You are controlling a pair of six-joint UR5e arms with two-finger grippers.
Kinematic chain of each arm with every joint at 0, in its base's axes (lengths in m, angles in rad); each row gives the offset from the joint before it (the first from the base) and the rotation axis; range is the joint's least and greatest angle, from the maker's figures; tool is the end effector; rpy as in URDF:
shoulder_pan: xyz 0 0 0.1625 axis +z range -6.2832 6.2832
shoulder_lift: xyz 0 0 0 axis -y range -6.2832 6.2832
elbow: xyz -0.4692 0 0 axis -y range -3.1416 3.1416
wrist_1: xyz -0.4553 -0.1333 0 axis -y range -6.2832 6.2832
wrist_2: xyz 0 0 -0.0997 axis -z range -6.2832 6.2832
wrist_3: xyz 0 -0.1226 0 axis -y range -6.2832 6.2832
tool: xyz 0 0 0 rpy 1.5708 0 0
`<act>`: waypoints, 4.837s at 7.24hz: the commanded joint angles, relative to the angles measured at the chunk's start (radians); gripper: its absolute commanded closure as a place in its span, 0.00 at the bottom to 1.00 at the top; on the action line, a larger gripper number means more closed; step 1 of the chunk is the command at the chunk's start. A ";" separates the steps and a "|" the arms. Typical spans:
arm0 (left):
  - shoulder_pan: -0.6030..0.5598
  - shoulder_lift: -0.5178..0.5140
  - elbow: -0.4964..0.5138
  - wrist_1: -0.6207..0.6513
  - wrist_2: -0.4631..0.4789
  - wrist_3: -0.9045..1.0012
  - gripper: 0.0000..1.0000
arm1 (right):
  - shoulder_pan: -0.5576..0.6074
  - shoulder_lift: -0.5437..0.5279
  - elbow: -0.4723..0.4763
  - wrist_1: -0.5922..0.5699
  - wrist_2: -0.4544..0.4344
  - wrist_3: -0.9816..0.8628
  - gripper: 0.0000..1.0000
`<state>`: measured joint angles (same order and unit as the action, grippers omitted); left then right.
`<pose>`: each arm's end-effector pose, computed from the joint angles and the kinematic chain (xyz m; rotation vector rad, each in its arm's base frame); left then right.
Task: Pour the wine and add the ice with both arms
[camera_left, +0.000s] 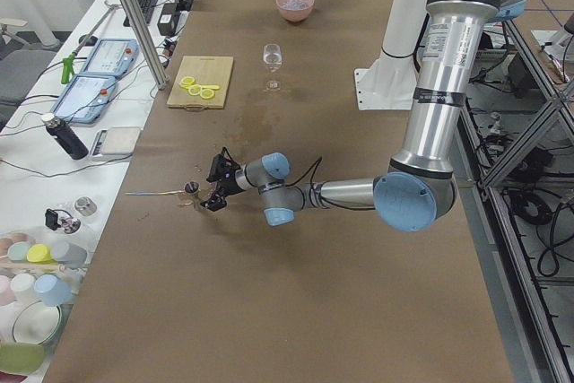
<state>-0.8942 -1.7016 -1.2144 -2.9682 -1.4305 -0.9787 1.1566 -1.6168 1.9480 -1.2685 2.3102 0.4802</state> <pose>0.2932 -0.6053 0.6848 0.8876 0.7819 -0.3484 -0.1721 -0.5174 0.4971 0.2355 -0.9040 -0.1729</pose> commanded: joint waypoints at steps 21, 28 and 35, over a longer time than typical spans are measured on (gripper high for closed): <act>-0.581 0.126 -0.418 1.166 -0.964 0.939 0.01 | -0.190 -0.092 -0.083 -0.002 -0.078 -0.011 0.70; -0.595 0.166 -0.460 1.161 -0.976 0.925 0.01 | -0.166 0.057 0.072 -0.184 -0.034 0.011 1.00; -0.594 0.168 -0.459 1.270 -0.982 0.926 0.02 | -0.463 0.708 -0.039 -0.445 -0.176 0.588 1.00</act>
<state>-1.4876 -1.5357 -1.6749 -1.7058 -2.4136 -0.0554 0.7234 -1.0006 1.9628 -1.7147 2.1486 0.9801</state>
